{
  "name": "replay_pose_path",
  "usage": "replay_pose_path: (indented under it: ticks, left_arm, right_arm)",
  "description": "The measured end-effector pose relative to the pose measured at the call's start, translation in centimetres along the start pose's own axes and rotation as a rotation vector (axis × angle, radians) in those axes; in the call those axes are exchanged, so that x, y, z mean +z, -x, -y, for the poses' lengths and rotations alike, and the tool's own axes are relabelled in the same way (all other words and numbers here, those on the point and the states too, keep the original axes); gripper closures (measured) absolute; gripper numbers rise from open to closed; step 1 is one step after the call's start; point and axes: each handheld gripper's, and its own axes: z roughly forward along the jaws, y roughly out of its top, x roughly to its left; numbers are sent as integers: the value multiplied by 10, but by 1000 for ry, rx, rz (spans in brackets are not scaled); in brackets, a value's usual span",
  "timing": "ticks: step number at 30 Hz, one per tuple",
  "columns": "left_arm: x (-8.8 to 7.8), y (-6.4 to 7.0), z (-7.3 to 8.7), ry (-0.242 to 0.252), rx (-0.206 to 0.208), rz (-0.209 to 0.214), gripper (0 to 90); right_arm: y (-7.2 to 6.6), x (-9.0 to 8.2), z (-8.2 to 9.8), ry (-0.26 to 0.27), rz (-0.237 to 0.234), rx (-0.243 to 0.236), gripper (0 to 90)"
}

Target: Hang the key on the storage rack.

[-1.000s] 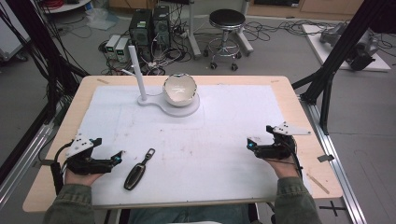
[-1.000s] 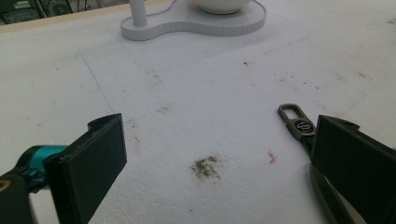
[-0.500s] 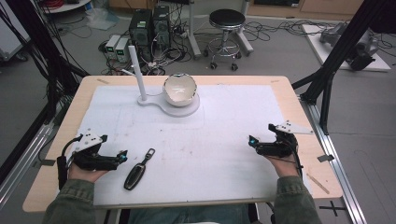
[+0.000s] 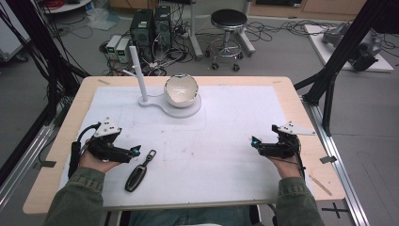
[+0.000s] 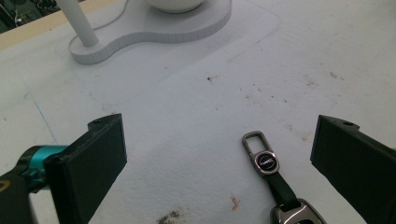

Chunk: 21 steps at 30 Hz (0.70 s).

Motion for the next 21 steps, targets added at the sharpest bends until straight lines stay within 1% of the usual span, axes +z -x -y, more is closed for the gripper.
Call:
replay_pose_path:
  ticks: [2, 3, 4, 5, 7, 12, 13, 18, 20, 21]
  left_arm:
    - [3, 2, -2, -27, 5, -2, 40]
    - [7, 4, -3, -56, 12, -4, 40]
    - [7, 4, -3, -56, 12, -4, 40]
    - [9, 5, -4, -72, 16, -4, 39]
    - [14, 5, -3, -112, 24, 7, 40]
    - [28, 5, -2, -198, 25, 24, 40]
    - [28, 5, -2, -198, 25, 24, 40]
    - [40, 8, -2, -268, 35, 30, 40]
    - [44, 10, -2, -299, 46, 36, 40]
    - [48, 12, -3, -326, 48, 46, 40]
  right_arm:
    - [1, -1, 0, 5, 3, 1, 6]
    - [0, -1, 0, 3, 0, 2, 6]
    - [0, -1, 0, 3, 0, 2, 6]
    - [1, -1, 0, 3, 0, 1, 6]
    - [1, -1, 0, -3, -3, 2, 6]
    - [1, 0, 0, -6, -5, 2, 6]
    - [1, -1, 0, -9, -5, 2, 6]
    - [1, 0, 0, -15, -8, 3, 6]
    - [1, 0, 1, -16, -10, 0, 6]
    - [1, 0, 1, -15, -10, 1, 6]
